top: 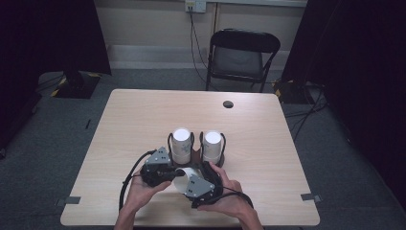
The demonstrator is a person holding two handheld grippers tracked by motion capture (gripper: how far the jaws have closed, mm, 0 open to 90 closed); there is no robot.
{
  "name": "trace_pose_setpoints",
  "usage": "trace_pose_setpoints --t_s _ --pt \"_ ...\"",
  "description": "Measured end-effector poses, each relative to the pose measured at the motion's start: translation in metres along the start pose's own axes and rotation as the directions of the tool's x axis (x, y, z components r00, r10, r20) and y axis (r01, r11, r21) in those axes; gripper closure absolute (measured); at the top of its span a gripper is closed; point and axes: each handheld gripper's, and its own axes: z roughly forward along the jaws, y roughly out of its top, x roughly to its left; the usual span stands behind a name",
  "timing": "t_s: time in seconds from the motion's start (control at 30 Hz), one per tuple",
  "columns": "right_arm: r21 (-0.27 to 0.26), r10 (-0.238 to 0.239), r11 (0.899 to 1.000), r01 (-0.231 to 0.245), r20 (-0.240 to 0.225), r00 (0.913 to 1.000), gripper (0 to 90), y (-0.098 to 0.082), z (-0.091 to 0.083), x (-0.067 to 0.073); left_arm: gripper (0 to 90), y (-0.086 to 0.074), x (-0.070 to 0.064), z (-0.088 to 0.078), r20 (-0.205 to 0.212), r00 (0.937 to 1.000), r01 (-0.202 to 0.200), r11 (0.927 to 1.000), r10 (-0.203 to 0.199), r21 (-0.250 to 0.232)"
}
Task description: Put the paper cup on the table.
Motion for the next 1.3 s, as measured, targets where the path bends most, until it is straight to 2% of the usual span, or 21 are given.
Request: trace_pose_setpoints --t_s 0.1,0.17,0.27,0.33,0.37,0.43,0.5,0.63,0.73,0.8,0.87,1.2,1.3 --pt "-0.003 -0.007 1.000 0.007 0.019 0.9998 16.7 0.001 0.001 0.000 87.8 0.003 -0.001 0.002 0.004 0.9999 0.017 0.9999 -0.017 -0.004" --pt "0.001 -0.009 1.000 0.009 0.019 0.9998 16.7 0.003 0.002 0.001 87.8 0.005 -0.003 0.004 -0.001 1.0000 0.008 0.9999 -0.008 -0.007" --pt "0.005 -0.009 1.000 0.009 0.044 0.9990 16.6 0.003 0.004 0.002 87.8 0.007 -0.004 0.004 -0.001 1.0000 0.005 1.0000 -0.005 -0.004" --pt "0.000 -0.007 1.000 0.007 0.042 0.9991 17.8 0.004 0.004 0.003 87.8 0.007 -0.004 0.005 0.020 0.9998 0.002 1.0000 -0.002 -0.004" --pt "-0.002 -0.008 1.000 0.008 0.042 0.9991 17.7 0.004 0.004 0.004 87.8 0.007 -0.006 0.006 0.022 0.9997 0.007 1.0000 -0.007 -0.003" --pt "0.002 -0.023 1.000 0.023 0.041 0.9989 18.2 0.007 0.006 0.006 87.7 0.009 -0.007 0.007 0.013 0.9998 -0.013 0.9998 0.012 0.016" --pt "0.026 -0.033 0.999 0.032 0.033 0.9989 19.0 0.010 0.009 0.009 87.6 0.007 -0.008 0.008 0.017 0.9997 -0.018 0.9995 0.018 0.026" --pt "0.003 -0.015 1.000 0.015 0.034 0.9993 21.0 0.009 0.007 0.011 87.8 0.006 -0.007 0.007 0.034 0.9994 -0.002 0.9997 0.001 0.023" --pt "0.005 -0.024 1.000 0.024 0.028 0.9993 21.7 0.008 0.006 0.011 88.3 0.007 -0.007 0.006 0.049 0.9988 0.009 0.9996 -0.010 0.027" --pt "0.004 -0.034 0.999 0.034 0.029 0.9990 23.6 0.006 0.005 0.011 88.2 0.007 -0.007 0.007 0.041 0.9992 0.001 0.9995 -0.002 0.033" --pt "0.009 -0.021 1.000 0.021 0.023 0.9995 24.3 0.004 0.004 0.008 88.3 0.008 -0.008 0.008 0.034 0.9994 -0.003 0.9992 0.002 0.040" --pt "-0.027 -0.024 0.999 0.026 0.071 0.9972 27.0 0.004 0.000 0.010 88.3 0.009 -0.008 0.006 0.033 0.9994 0.008 0.9998 -0.009 0.020" --pt "-0.019 -0.016 1.000 0.017 0.081 0.9966 27.1 0.006 -0.001 0.011 88.3 0.009 -0.007 0.006 0.040 0.9991 0.015 0.9998 -0.016 0.015"
